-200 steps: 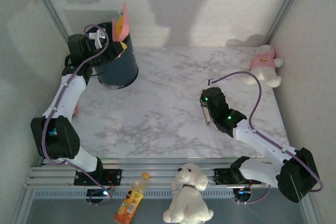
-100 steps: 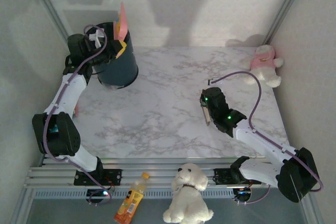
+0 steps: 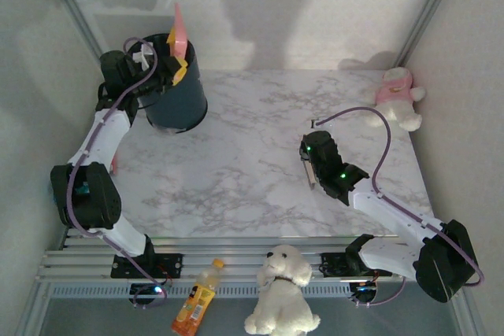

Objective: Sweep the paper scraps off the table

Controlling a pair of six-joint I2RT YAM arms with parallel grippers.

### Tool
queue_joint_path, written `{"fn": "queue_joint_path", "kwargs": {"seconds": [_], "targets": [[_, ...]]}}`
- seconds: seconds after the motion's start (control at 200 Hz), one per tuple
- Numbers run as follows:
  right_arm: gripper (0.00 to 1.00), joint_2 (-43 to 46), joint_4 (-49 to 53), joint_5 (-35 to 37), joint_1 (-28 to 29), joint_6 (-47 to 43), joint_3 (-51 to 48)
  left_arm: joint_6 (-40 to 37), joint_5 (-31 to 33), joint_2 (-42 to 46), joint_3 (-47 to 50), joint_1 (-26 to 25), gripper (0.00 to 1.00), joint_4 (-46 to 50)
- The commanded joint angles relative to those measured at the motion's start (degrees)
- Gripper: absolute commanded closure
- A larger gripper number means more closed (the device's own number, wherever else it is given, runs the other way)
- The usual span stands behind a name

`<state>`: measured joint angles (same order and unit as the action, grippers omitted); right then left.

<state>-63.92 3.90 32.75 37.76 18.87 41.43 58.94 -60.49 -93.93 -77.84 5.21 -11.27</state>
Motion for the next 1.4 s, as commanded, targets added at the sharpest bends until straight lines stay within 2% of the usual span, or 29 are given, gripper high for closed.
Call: {"fn": "queue_joint_path", "kwargs": {"seconds": [0.0,0.195,0.746,0.986,1.397], "targets": [[1.0,-0.06,-1.09,-0.07,0.23,0.52,0.76,5.08,-1.39,-0.31,0.52,0.57,1.0,-7.41],[1.0,-0.34,-0.97,-0.01,0.25,0.6,0.76,14.22,-1.14,-1.15,3.43,0.59,1.0,-17.72],[1.0,-0.71,-0.75,0.19,0.23,0.45,0.76,24.32,0.76,-1.89,7.21,0.68,1.0,-28.98],[1.0,-0.84,-0.6,0.29,0.29,0.4,0.8,32.53,2.09,-2.21,10.11,0.69,1.0,-38.2],[1.0,-0.89,-0.36,0.21,0.24,0.72,0.92,42.1,5.39,-2.13,14.7,0.69,1.0,-47.59]]}}
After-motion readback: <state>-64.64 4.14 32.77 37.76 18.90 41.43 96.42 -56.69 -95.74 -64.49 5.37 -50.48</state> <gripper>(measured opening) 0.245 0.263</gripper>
